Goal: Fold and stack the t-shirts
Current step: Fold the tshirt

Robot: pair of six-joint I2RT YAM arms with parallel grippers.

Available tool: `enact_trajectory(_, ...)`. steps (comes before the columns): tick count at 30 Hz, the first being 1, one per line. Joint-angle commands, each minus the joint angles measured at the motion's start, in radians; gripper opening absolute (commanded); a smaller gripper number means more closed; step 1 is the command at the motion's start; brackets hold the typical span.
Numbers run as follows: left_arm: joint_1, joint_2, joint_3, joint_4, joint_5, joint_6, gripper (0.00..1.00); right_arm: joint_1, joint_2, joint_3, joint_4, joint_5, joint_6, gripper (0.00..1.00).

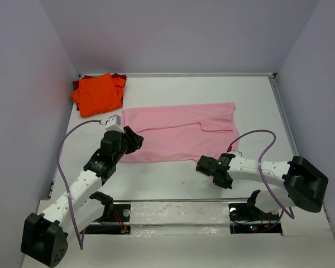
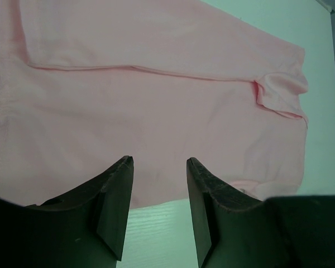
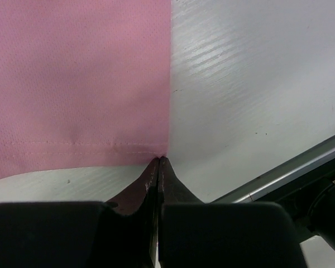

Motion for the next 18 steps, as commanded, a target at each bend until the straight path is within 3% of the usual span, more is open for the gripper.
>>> enact_trajectory(1, -0.007, -0.025, -0.020, 0.025, -0.006, 0.000, 0.52, -0.002, -0.083, -0.047, 0.081, -0.033, -0.004, 0.00)
enact_trajectory(6, -0.009, -0.028, -0.020, 0.018, -0.018, -0.002, 0.52, -0.002, -0.198, -0.055, 0.112, -0.012, -0.058, 0.00)
enact_trajectory(12, -0.012, -0.011, -0.014, 0.018, -0.026, -0.002, 0.53, -0.002, -0.197, 0.092, 0.035, 0.123, -0.170, 0.00)
enact_trajectory(18, -0.012, 0.012, -0.011, -0.030, -0.080, -0.028, 0.52, -0.002, -0.201, 0.156, 0.045, 0.163, -0.231, 0.00)
